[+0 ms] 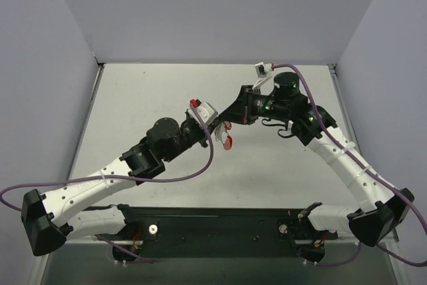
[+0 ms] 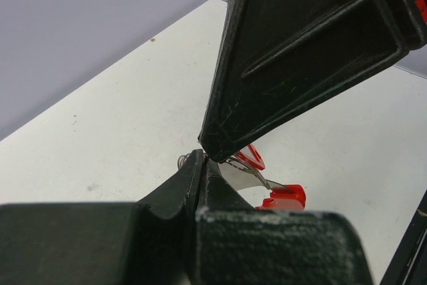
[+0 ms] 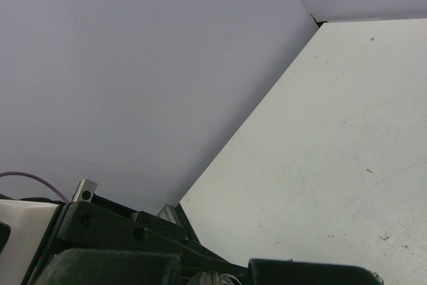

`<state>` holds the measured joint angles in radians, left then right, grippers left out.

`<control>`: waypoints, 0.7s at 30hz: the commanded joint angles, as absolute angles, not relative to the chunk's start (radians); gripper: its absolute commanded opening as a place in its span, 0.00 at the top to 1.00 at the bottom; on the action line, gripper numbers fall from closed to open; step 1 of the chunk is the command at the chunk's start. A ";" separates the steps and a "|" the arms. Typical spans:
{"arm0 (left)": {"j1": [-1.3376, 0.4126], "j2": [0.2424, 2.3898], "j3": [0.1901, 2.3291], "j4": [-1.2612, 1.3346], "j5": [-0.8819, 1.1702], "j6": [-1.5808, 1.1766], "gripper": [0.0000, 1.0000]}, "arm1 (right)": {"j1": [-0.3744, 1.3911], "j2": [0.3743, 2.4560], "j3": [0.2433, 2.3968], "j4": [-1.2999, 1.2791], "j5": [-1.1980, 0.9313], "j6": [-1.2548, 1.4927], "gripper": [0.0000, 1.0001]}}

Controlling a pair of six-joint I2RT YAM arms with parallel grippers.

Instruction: Put the keys on the keyring

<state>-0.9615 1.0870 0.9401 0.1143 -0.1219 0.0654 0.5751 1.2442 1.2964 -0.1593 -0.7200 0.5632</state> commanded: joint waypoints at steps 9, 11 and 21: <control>-0.953 1.058 0.973 0.295 -0.261 0.106 1.00 | 0.647 1.229 1.379 -0.282 -0.683 0.454 1.00; -0.953 1.057 0.973 0.302 -0.267 0.129 1.00 | 0.647 1.210 1.387 -0.285 -0.654 0.437 1.00; -0.971 1.086 1.016 0.339 -0.313 0.219 1.00 | 0.666 1.264 1.491 -0.304 -0.692 0.449 1.00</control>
